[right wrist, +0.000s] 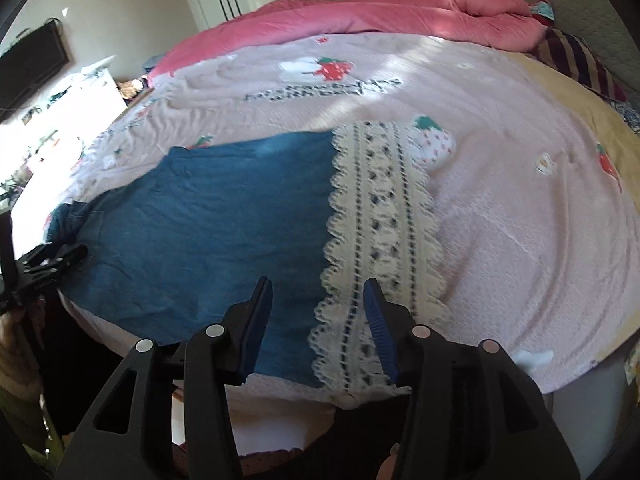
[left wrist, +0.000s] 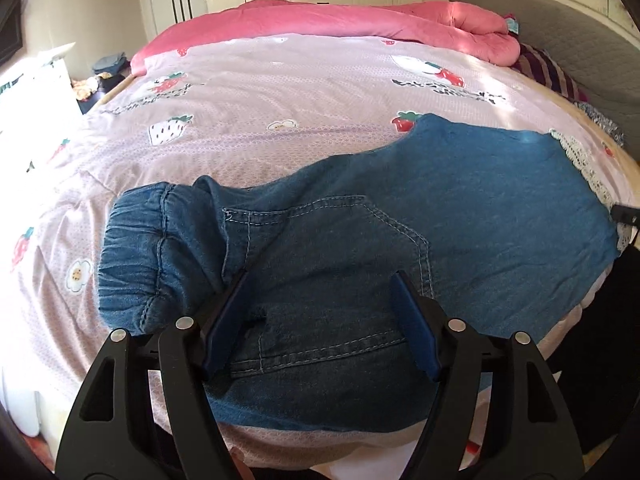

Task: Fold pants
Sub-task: 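Open both grippers and smooth the folded pants flat on the bed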

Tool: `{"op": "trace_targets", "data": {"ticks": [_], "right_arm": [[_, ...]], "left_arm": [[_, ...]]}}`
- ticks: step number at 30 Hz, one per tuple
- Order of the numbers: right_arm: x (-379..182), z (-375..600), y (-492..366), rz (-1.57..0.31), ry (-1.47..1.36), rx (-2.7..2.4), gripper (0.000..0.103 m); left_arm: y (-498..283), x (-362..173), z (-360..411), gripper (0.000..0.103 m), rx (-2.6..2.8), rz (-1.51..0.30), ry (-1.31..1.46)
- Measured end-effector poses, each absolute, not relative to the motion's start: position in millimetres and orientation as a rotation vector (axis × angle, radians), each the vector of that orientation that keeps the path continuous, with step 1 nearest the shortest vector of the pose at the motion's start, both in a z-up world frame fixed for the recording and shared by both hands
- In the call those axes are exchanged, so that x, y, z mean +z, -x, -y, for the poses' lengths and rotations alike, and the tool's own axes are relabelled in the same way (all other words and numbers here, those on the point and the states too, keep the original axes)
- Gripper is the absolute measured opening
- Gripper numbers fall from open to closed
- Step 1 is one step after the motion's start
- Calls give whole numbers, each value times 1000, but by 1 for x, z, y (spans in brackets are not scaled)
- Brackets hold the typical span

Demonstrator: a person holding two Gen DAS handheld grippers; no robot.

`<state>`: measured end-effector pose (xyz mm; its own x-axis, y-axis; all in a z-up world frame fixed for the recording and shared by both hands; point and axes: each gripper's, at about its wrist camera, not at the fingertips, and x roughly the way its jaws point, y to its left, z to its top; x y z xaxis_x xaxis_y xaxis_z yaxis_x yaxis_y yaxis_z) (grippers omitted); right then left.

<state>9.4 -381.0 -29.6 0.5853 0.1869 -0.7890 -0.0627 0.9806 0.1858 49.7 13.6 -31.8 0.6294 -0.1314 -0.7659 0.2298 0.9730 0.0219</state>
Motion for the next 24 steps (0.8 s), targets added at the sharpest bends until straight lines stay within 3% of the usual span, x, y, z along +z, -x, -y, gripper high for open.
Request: {"op": "trace_targets", "data": {"ticks": [16, 20, 24], "right_arm": [[-46, 380, -10, -980, -128, 128, 48], [-37, 377, -4, -961, -158, 153, 68], [-23, 378, 6, -920, -147, 146, 69]], "left_arm": [[-52, -38, -13, 63, -205, -881, -109], [-46, -30, -7, 66, -202, -888, -109], [-39, -17, -2, 70, -222, -878, -92]]}}
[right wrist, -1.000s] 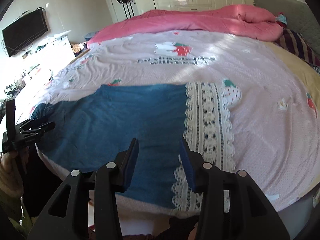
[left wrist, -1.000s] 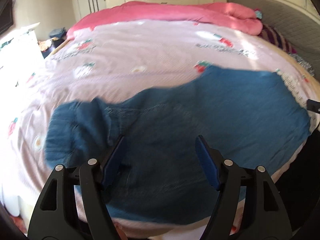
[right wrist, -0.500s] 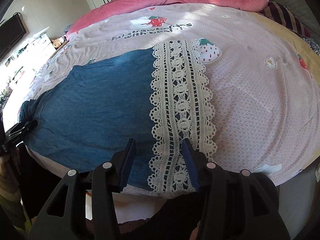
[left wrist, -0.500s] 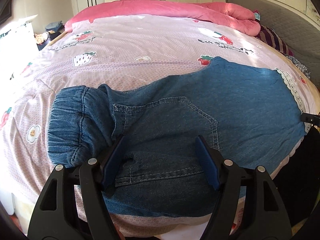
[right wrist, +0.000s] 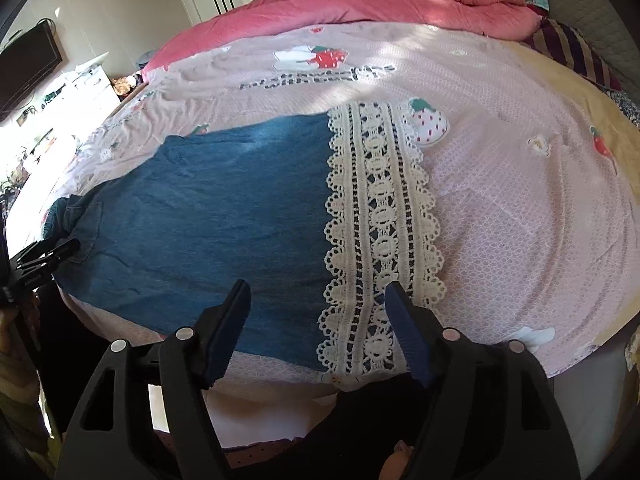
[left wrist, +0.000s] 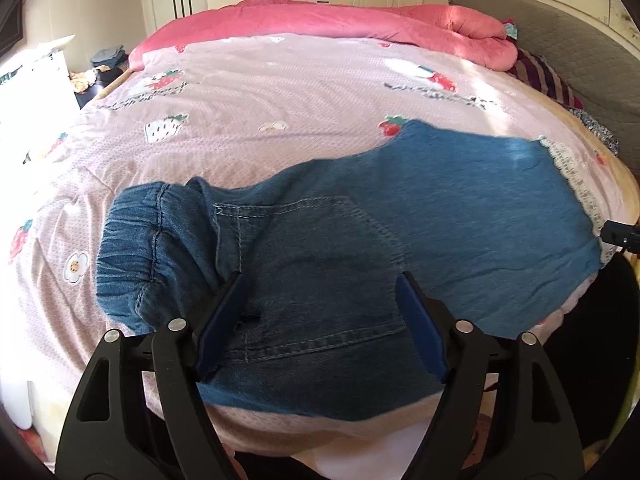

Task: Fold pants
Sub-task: 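Open both grippers and smooth the folded pants flat on the bed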

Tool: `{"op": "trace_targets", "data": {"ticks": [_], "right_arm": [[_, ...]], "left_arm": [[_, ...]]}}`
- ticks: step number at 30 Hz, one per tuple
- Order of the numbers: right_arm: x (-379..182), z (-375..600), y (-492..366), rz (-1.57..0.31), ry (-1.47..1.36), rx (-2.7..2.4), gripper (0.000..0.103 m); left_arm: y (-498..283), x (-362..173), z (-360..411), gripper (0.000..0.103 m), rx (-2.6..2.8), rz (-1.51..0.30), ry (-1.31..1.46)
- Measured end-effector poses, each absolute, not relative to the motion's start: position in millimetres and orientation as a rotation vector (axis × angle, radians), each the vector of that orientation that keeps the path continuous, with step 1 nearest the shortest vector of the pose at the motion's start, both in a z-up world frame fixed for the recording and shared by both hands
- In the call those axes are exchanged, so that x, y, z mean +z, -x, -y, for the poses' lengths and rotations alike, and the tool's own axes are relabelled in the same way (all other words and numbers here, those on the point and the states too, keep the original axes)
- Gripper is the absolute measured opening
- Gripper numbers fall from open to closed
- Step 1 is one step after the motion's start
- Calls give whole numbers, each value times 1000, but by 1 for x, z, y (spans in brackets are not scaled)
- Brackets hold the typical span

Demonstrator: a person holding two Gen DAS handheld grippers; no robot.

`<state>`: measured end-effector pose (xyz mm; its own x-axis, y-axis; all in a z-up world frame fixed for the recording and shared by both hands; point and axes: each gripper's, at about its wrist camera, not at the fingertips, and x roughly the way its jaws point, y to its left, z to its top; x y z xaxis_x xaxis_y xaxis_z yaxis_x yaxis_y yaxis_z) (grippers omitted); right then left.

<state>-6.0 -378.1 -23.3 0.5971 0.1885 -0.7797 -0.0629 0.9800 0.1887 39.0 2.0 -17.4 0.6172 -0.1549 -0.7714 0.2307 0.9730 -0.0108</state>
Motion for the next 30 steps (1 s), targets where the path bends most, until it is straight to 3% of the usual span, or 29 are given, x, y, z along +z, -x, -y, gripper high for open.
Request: {"op": "trace_targets", "data": {"ticks": [4, 17, 30], "right_arm": [[-12, 387, 15, -887, -166, 139, 72], [0, 422, 38, -813, -248, 69, 81], [-14, 428, 38, -824, -322, 112, 87]], "left_arm": [[-32, -5, 3, 79, -243, -856, -75], [-26, 37, 64, 91, -360, -773, -135], [-66, 38, 174, 93, -591, -805, -157]]}}
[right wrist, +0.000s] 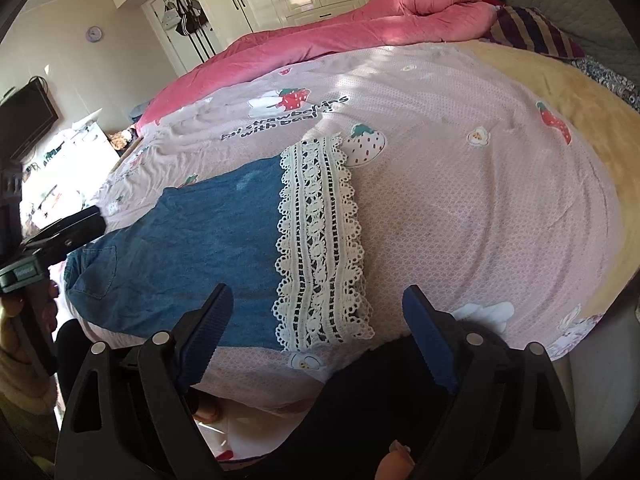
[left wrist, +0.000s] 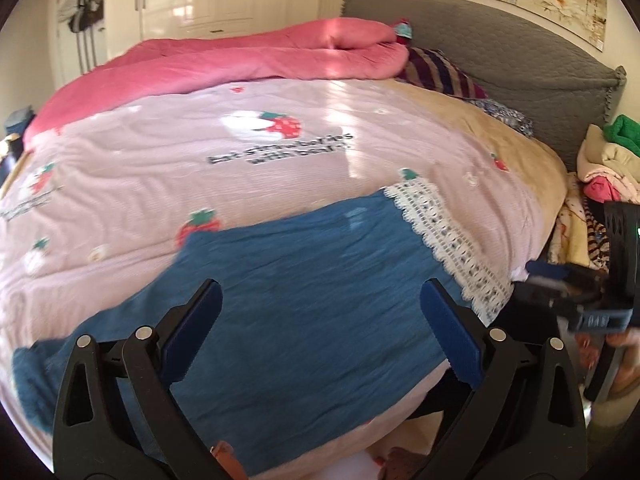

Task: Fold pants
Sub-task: 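Open both grippers and smooth the folded pants flat on the bed, then grasp the lace-trimmed hem with the left gripper and lift it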

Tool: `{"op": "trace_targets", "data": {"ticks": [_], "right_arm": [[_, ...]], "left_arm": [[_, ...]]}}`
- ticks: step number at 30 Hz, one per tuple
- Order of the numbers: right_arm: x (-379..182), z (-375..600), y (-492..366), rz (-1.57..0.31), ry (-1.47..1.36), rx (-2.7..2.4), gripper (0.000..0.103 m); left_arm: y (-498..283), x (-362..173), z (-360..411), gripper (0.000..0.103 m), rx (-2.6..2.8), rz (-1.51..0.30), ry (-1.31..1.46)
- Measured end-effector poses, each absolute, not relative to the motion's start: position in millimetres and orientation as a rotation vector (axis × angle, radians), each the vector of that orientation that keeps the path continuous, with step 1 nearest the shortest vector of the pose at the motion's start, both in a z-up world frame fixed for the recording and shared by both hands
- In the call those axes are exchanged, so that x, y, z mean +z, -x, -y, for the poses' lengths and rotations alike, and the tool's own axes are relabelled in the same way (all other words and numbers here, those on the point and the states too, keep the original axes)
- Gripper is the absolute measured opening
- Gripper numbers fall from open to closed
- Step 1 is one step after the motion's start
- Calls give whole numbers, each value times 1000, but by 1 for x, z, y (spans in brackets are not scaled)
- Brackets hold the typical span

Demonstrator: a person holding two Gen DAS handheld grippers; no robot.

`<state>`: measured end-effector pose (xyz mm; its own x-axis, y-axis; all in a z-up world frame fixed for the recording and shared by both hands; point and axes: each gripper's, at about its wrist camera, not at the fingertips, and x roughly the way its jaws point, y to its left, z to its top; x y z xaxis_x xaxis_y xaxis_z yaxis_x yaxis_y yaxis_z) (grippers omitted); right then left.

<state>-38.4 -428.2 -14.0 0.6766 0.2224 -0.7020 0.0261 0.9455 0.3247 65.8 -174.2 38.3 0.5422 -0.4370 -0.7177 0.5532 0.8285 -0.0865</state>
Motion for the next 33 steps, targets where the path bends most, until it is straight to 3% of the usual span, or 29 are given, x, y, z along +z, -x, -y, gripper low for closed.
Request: {"op": "trace_targets", "data": {"ticks": [26, 28, 33], "right_arm": [[-59, 422, 6, -953, -421, 149, 87], [-60, 421, 6, -941, -429, 150, 85], [-59, 424, 10, -928, -441, 121, 61]], "left_arm": [[-175, -13, 308, 93, -842, -900, -332], [-182, -15, 311, 93, -852, -909, -333], [-195, -24, 319, 93, -886, -949, -315]]}}
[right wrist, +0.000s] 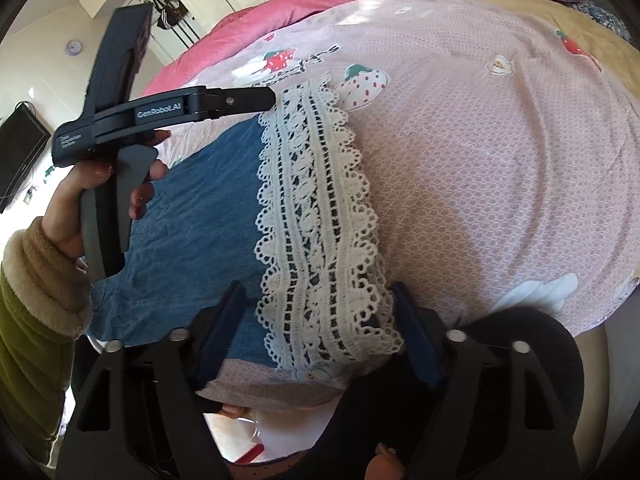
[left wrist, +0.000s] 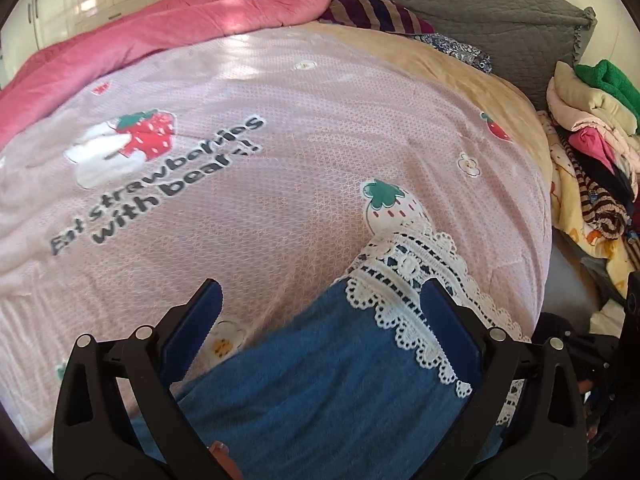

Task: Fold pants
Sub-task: 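Grasp the lace-trimmed hem with the left gripper and lift it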

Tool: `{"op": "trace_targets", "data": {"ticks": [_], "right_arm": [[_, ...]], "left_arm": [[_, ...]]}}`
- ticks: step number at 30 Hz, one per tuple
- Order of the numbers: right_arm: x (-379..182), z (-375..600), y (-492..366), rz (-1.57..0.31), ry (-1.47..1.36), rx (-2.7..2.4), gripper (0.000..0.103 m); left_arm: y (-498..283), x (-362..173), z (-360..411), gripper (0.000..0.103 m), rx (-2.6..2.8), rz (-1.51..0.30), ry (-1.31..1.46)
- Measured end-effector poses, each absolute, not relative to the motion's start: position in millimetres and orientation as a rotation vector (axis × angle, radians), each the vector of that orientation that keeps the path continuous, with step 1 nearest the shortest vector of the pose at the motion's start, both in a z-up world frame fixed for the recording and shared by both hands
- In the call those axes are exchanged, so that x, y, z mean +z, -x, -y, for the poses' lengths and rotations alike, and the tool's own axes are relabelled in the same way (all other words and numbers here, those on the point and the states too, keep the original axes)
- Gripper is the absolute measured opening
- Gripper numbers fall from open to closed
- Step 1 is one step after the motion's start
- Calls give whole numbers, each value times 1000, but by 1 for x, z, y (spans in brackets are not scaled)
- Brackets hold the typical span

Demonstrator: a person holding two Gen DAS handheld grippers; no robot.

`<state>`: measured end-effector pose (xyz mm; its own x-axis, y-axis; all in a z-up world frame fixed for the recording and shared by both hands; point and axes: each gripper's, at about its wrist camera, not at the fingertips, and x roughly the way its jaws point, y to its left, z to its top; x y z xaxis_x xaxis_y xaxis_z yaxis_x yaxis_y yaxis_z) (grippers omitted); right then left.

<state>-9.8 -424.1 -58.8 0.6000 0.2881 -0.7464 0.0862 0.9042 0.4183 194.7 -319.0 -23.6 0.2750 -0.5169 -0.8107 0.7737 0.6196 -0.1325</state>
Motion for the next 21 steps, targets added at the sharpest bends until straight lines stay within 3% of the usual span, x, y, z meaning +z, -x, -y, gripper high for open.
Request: {"op": "trace_targets", "data": {"ticks": [3, 8, 11, 13, 17, 21], "right_arm": [[-56, 424, 13, -916, -445, 146, 51], [-61, 425, 9, -927, -459, 153, 51], [-62, 427, 7, -929, -480, 157, 51], [-60, 425, 5, -928, -456, 145, 47], [-57, 425, 4, -900, -458, 132, 25], [-51, 423, 6, -878, -453, 151, 22]], "left_arm": [[-194, -28, 327, 91, -935, -960, -325], [-190, -38, 341, 66, -1007, -976, -361], [-192, -47, 347, 56, -1026, -1032, -367], [-194, -49, 347, 50, -1045, -1056, -336], [-192, -46, 343, 25, -1066, -1064, -324], [-192, -42, 334, 17, -1084, -1074, -293]]}}
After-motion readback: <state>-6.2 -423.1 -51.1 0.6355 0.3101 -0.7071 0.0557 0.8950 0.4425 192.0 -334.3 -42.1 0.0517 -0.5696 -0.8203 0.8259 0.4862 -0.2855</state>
